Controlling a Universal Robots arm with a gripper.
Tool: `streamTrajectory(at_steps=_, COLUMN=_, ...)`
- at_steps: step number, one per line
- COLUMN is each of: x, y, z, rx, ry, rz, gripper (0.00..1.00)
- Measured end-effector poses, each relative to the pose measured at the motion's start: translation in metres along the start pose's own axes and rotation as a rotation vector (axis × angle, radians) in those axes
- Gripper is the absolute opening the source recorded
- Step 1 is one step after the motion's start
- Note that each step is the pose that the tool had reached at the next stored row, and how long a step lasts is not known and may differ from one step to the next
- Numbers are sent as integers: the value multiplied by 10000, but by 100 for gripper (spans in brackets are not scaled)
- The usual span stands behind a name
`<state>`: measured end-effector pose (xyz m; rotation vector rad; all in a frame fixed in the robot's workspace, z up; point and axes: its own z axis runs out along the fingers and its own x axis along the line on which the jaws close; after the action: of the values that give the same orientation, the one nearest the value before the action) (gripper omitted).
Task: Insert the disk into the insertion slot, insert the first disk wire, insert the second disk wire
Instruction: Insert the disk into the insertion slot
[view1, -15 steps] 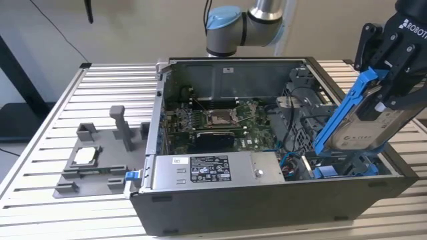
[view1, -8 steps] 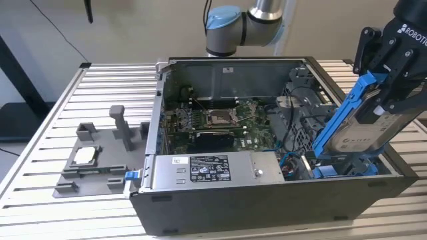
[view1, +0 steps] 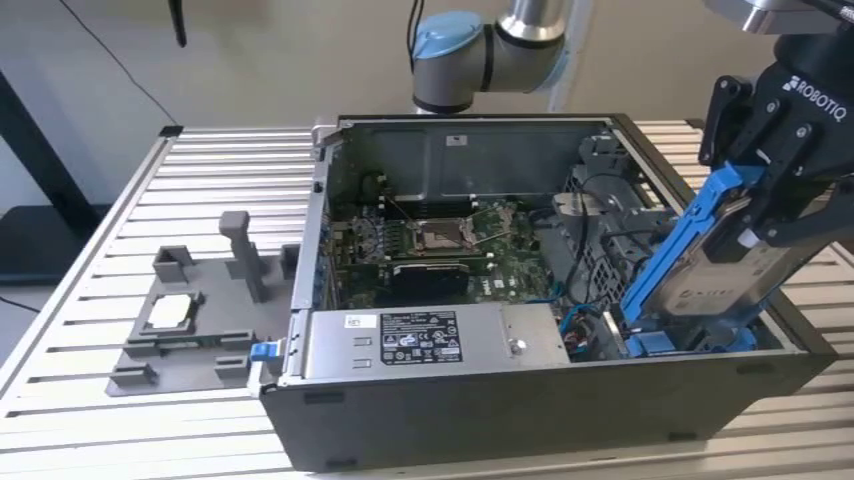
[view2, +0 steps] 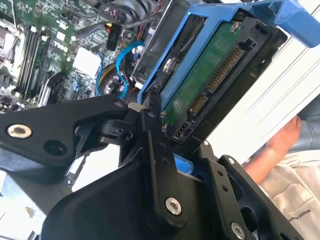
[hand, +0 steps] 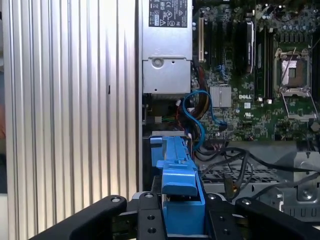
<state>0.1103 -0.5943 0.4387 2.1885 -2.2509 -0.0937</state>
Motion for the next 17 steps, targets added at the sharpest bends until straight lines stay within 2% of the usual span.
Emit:
streamTrajectory(at_steps=8, x=4, y=-16, z=114, rx=-4, ry=4, rz=-95, gripper=32)
streamTrajectory(at_steps=17, x=-32, y=-37, z=151, rx=-9, ry=11, rz=-224, gripper=32)
